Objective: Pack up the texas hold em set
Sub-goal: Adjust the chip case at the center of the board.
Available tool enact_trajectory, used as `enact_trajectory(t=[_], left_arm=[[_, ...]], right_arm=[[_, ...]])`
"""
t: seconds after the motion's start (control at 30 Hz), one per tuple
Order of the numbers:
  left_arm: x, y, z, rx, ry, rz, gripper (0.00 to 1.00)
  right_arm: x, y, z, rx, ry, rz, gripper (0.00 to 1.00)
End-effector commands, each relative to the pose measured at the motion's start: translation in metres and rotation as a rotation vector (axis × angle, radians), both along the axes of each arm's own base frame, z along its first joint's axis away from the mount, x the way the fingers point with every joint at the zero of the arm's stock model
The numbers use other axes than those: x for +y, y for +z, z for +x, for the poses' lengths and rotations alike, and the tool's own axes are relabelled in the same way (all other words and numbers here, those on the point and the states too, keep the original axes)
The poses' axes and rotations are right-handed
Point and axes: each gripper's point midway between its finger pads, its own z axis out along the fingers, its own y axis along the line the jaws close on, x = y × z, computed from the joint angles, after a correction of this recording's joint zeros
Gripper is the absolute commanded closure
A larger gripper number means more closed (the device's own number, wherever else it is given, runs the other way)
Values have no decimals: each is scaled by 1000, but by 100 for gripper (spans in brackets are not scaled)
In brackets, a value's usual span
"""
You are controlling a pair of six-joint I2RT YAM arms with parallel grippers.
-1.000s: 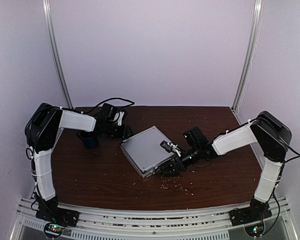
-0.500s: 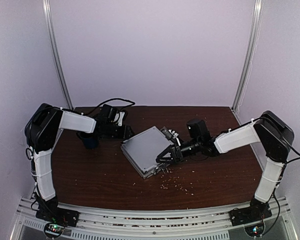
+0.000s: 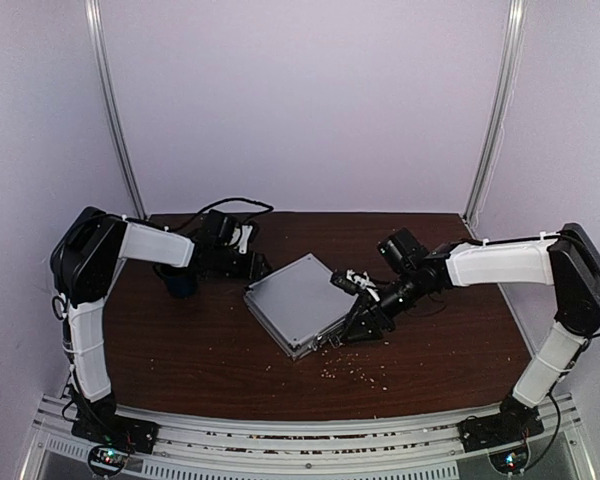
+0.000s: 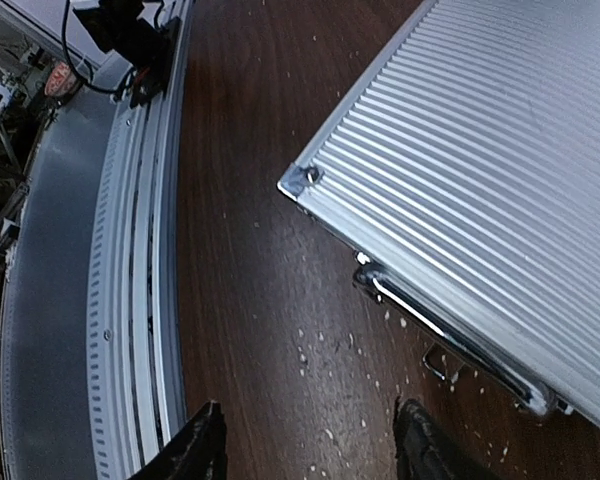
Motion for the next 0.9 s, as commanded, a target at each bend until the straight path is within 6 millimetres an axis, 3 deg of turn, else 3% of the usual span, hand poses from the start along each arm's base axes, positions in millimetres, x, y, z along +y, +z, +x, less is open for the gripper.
enact_trajectory(t=[0.0,0.07,0.13,0.23,0.3,0.33,0.37,0.4,0.53,0.6,0.87], left_arm=[[-31,-41,-65,165,-167,39,42],[-37,-36,-72,163,-183,41,42],[-42,-32,-79,162,-196,42,43],[-42,-31,-84,163,-197,53,43],[-39,-31,-82,160,-186,68,43],[-38,-32,-82,159,-182,77,43],[-37,-33,-81,159,-176,85,43],[-36,-34,-81,161,-175,90,43],[-36,-34,-82,167,-177,92,42],[-37,-31,-81,168,-179,91,42],[-38,-26,-77,160,-179,100,42]], right_arm=[[-42,-25,-7,-4,31,-165,42],[-55,-20,5,-19,-6,-167,42],[-69,-7,33,-102,-93,-192,43],[-105,57,104,-302,-369,-156,38],[-131,88,143,-303,-554,-95,25],[-145,91,165,-241,-692,-55,7],[-160,89,184,-180,-809,-29,1],[-164,86,189,-107,-810,17,0],[-159,38,167,39,-611,-48,2],[-155,24,139,41,-476,-63,12],[-146,-19,46,93,-179,-154,27]])
